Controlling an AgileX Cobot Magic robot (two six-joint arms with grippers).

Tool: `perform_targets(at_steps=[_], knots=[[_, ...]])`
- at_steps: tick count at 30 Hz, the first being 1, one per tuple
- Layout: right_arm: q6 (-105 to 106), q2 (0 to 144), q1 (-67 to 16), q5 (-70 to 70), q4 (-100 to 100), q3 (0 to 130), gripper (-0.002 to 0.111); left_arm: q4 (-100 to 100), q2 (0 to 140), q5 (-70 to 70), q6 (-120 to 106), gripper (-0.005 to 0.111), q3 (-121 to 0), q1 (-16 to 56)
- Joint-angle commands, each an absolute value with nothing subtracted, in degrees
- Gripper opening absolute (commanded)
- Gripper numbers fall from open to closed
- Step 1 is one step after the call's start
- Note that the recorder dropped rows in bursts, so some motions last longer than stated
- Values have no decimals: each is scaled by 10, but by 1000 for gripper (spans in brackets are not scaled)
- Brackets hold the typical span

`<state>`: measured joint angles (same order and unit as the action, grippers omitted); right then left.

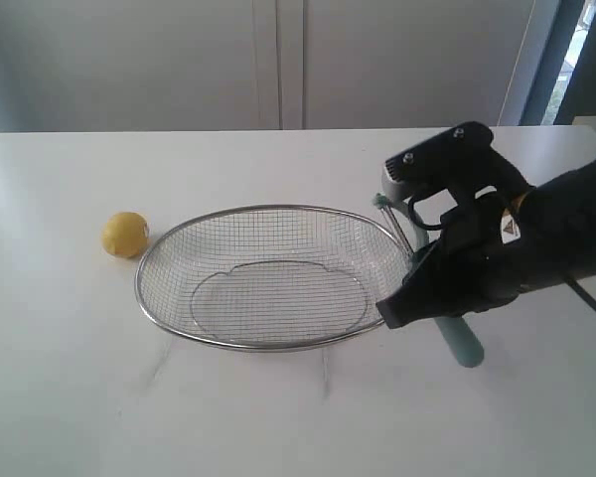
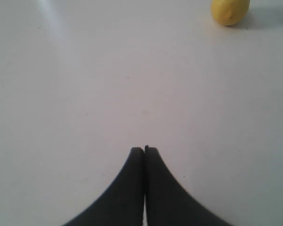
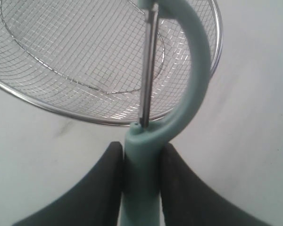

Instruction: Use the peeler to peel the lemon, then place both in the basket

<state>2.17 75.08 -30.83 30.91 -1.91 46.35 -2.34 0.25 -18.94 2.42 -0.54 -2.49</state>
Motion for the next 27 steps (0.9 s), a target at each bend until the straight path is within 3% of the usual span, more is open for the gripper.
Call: perform_targets(at_steps=[1, 13, 27], knots=[[54, 745, -309, 374, -28, 509, 0, -17, 0, -191, 23, 0, 0, -20], [102, 750, -308, 450, -28, 552, 0, -17, 0, -191, 23, 0, 0, -20], [131, 780, -308, 447, -9, 556, 0, -17, 0, -191, 23, 0, 0, -20]])
